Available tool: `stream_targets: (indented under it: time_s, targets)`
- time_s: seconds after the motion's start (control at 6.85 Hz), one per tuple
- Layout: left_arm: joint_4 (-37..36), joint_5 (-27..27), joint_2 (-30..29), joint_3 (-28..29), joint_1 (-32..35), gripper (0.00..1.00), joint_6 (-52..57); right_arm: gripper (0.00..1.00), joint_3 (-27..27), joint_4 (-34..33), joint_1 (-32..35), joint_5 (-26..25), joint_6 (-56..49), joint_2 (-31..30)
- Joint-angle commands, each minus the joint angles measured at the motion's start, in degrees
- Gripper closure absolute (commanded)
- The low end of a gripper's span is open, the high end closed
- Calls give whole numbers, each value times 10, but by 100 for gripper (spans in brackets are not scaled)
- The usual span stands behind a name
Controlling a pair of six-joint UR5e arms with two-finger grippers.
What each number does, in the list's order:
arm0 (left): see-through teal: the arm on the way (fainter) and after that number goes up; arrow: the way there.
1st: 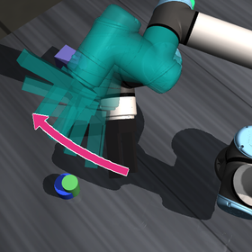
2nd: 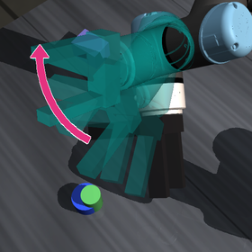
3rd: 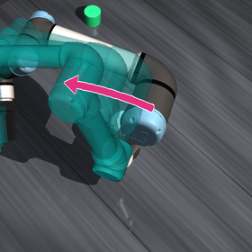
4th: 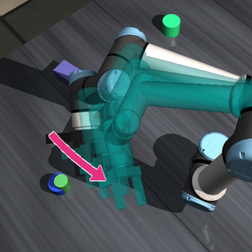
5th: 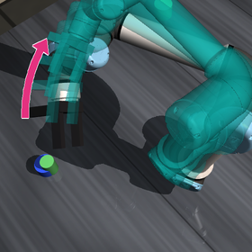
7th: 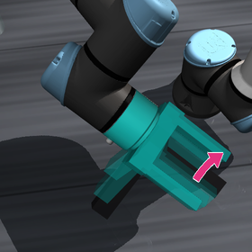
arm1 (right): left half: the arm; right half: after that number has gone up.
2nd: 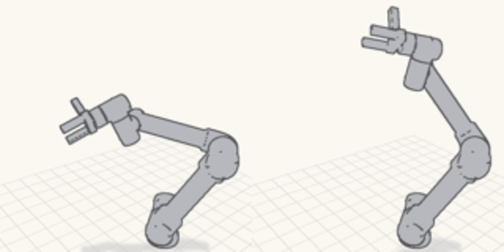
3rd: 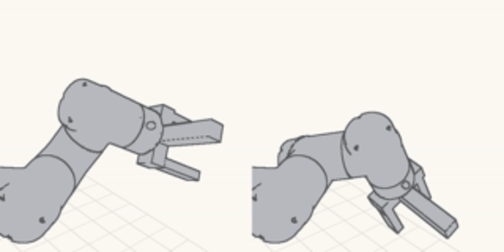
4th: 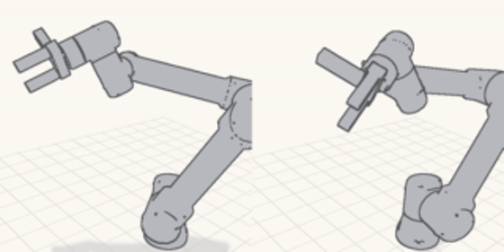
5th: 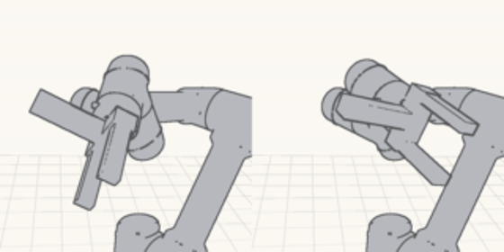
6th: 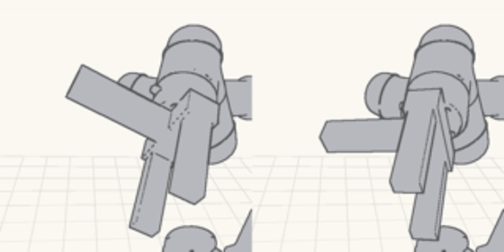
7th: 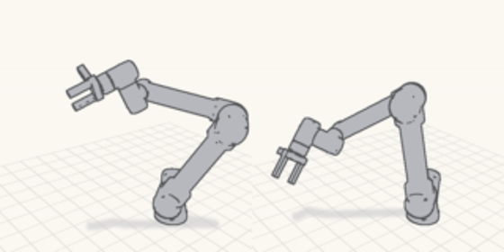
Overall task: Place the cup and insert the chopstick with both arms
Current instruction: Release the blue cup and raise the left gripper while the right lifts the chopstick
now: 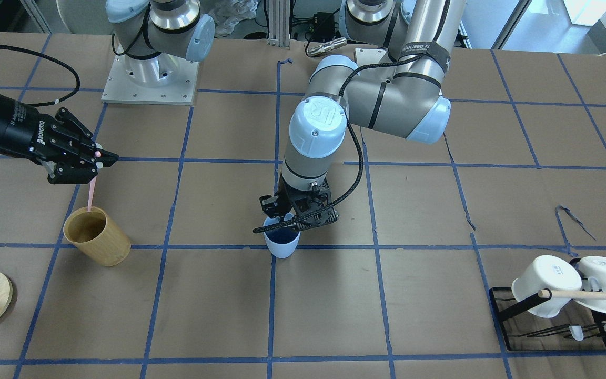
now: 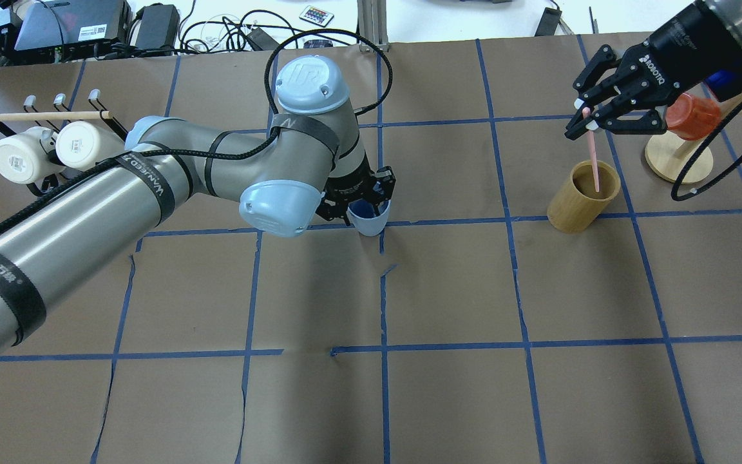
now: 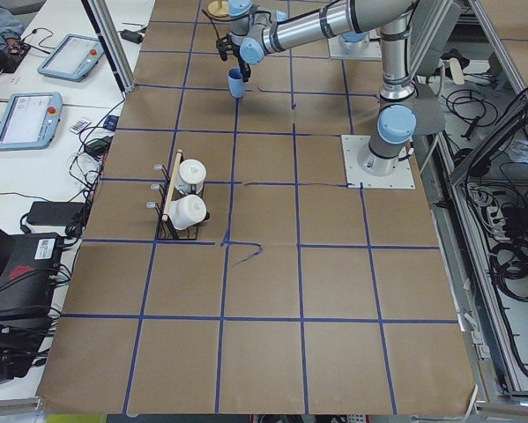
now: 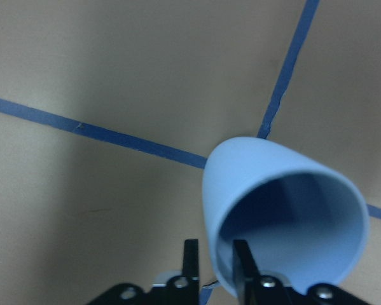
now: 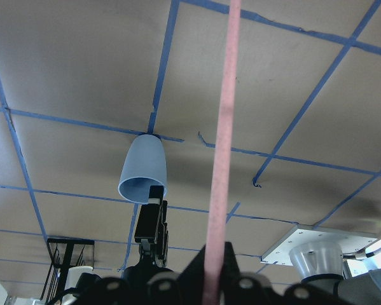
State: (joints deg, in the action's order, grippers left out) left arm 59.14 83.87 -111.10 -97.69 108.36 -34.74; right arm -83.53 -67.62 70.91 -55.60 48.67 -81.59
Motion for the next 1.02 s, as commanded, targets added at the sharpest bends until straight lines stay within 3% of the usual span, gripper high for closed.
stream_targets:
  time_s: [0.0, 0.29, 0.44, 0.58, 0.73, 0.88]
  targets:
    - [46, 1, 41, 17, -23, 13, 80, 100, 12, 27, 5, 30, 0, -18]
    - [161, 15, 103, 49, -108, 13, 226, 100, 11, 25, 39, 51, 5, -21]
    - [171, 48, 130, 49, -155, 13, 325, 100, 11, 10, 61, 82, 48, -20]
    - [170, 48, 148, 47, -189, 12, 407, 100, 10, -20, 96, 104, 78, -18]
    - [170, 49, 156, 51, -194, 3, 417, 100, 7, -70, 126, 131, 132, -16]
    - [170, 50, 159, 51, -193, 0, 414, 100, 6, -147, 162, 143, 209, -4]
